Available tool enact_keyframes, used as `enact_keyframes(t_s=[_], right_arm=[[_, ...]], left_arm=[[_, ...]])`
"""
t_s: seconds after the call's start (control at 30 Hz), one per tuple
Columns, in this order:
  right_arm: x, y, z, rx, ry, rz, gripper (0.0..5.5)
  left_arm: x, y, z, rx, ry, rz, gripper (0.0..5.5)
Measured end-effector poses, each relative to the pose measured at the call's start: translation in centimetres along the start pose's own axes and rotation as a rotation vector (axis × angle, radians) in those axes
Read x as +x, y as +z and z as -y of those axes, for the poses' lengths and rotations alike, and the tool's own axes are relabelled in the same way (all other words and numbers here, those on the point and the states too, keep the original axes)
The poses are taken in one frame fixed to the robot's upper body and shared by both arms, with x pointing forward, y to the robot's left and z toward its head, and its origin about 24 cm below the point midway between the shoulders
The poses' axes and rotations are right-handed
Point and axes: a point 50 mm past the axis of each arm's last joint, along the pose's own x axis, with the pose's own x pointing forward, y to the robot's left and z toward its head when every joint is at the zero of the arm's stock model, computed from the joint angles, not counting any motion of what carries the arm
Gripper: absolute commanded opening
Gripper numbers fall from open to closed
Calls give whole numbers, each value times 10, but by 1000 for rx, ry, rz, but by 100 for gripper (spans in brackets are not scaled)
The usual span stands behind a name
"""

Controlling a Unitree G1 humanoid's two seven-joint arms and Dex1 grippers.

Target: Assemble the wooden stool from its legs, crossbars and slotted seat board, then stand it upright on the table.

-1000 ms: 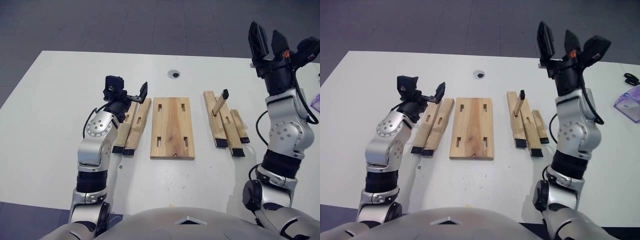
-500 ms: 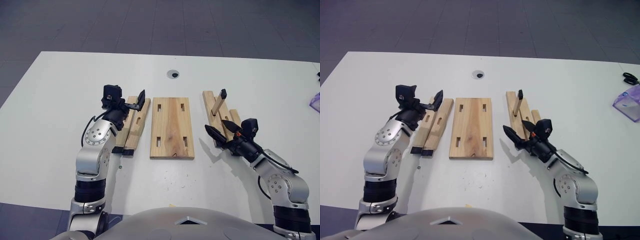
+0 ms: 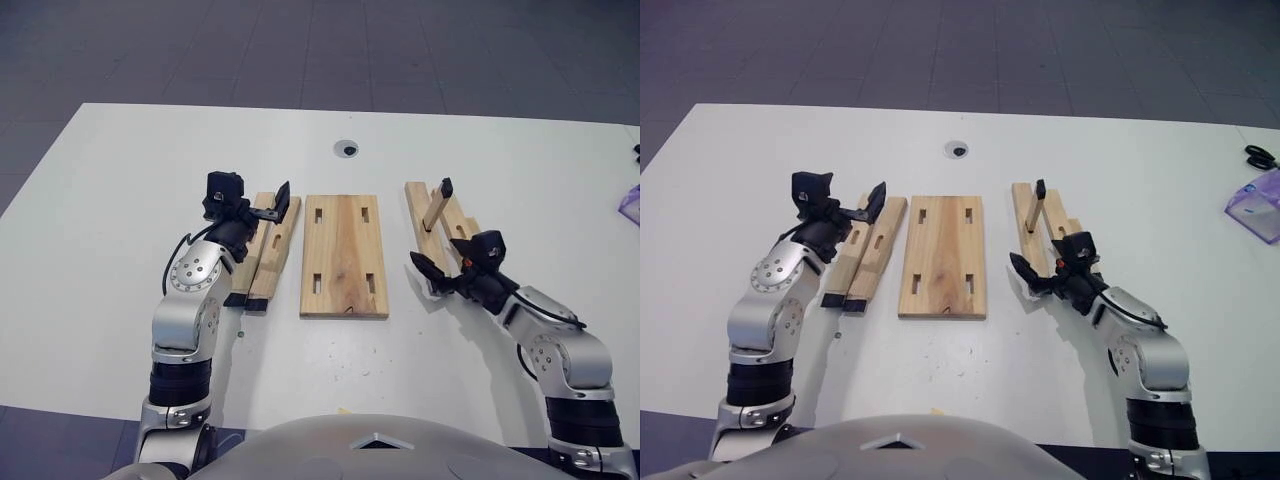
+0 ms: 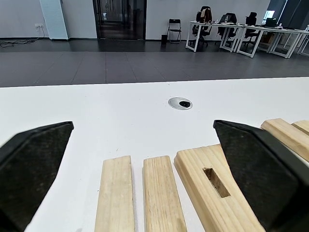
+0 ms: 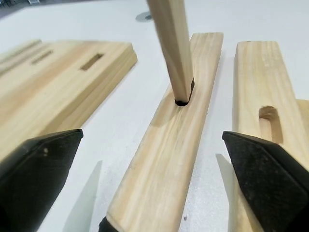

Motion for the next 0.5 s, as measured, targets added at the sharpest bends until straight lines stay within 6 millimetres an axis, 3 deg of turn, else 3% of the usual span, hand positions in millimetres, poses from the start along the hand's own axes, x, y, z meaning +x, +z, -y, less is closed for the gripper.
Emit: enact_keyframes(t_s=[0.5], right_arm=[[13,5,-13,19,-154,-137,317]], left_arm=[[0,0,2,2,-13,-2,540]])
